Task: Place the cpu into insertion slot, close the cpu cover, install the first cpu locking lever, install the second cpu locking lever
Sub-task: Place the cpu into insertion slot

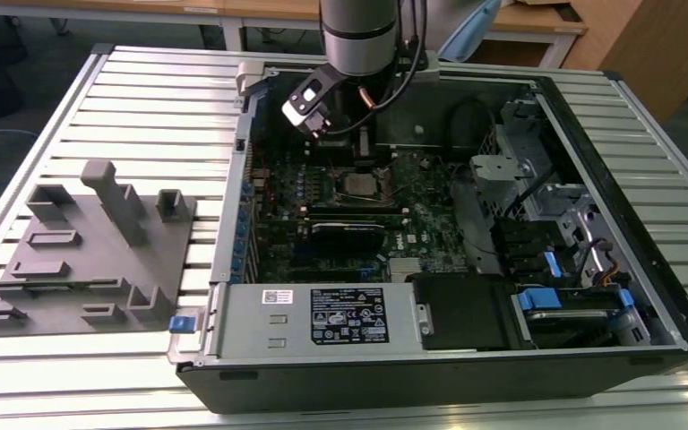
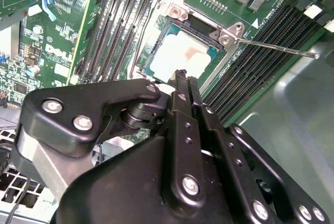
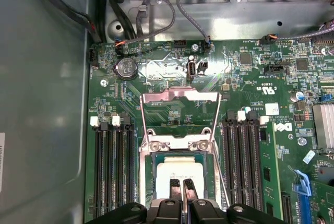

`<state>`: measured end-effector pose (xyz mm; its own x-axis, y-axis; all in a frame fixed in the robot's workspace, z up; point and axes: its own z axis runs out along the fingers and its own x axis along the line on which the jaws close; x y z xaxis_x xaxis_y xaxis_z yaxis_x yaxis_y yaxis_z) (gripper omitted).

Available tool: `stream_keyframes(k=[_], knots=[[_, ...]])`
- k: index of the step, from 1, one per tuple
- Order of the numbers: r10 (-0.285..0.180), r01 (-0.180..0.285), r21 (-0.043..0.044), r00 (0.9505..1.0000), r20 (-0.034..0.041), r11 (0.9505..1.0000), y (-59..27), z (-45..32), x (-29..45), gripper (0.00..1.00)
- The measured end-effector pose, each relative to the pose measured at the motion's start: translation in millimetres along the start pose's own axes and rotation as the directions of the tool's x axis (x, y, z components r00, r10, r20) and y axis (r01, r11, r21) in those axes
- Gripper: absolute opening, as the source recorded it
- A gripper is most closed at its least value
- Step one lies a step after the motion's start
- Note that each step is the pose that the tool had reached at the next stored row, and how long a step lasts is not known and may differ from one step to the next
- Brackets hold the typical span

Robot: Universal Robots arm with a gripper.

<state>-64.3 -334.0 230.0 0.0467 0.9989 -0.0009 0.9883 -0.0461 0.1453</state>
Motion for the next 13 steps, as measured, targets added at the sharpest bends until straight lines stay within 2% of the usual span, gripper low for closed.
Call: stream_keyframes(k=[2, 4, 7, 10, 13], knots=[[0.0, 0.0, 0.0105, 1.0, 0.0004, 0.9999, -0.1, 0.1, 0.0, 0.16], [0.0, 0.0, 0.0295, 1.0, 0.0004, 0.9996, 0.1, 0.4, 0.0, 0.16], [0.0, 0.0, 0.0782, 1.0, 0.0008, 0.9969, 0.5, 0.9, 0.0, 0.16], [0.0, 0.0, 0.1307, 1.0, 0.002, 0.9914, 1.0, 1.4, 0.1, 0.16], [0.0, 0.0, 0.1361, 1.0, 0.0025, 0.9907, 1.0, 1.3, 0.0, 0.16]])
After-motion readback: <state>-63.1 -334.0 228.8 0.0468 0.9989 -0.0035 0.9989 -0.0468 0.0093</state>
